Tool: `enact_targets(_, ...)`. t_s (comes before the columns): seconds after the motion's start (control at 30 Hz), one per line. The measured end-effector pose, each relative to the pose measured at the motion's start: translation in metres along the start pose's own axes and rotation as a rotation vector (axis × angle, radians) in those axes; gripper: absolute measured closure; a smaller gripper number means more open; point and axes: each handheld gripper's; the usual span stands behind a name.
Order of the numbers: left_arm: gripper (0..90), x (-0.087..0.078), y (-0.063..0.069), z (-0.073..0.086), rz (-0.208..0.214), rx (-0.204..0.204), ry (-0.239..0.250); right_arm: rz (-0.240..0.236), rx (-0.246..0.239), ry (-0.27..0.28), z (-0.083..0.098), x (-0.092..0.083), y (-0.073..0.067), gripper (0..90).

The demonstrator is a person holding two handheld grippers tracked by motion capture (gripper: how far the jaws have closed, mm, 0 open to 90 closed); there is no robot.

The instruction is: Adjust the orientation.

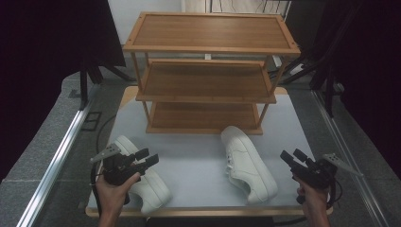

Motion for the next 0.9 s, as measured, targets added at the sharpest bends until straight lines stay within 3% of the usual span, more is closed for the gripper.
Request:
enact_targets(0.03,38.7,0.0,0.002,0.001,-0.018,0.024,0.0,0.007,0.01,0.006,0.001,-0.001,0.002,28.8)
enact_targets(0.13,36.0,-0.002,0.002,0.002,-0.007,0.039,0.008,0.008,0.015,0.009,0.002,-0.002,0.003,28.9)
enact_targets(0.43,39.6,-0.004,-0.001,0.003,0.001,0.007,0.022,0.031,0.016,-0.012,0.008,0.0,0.004,28.9)
enact_targets(0.73,40.8,-0.015,0.0,0.003,-0.008,0.026,0.029,0.034,-0.016,-0.041,0.014,0.005,-0.003,29.0)
enact_targets(0.83,45.2,-0.021,0.0,0.003,-0.037,0.032,0.039,0.029,-0.015,-0.046,0.016,0.007,-0.004,29.1)
enact_targets(0.9,54.8,-0.025,0.002,0.003,-0.044,0.052,0.048,0.026,-0.02,-0.048,0.017,0.008,-0.005,29.1)
Point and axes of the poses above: each handheld gripper's, and its own axes: x roughly forward along the jaws, z roughly out of its underside, y roughly to its right, and after that the axes turned 7 degrees about -x, right-handed
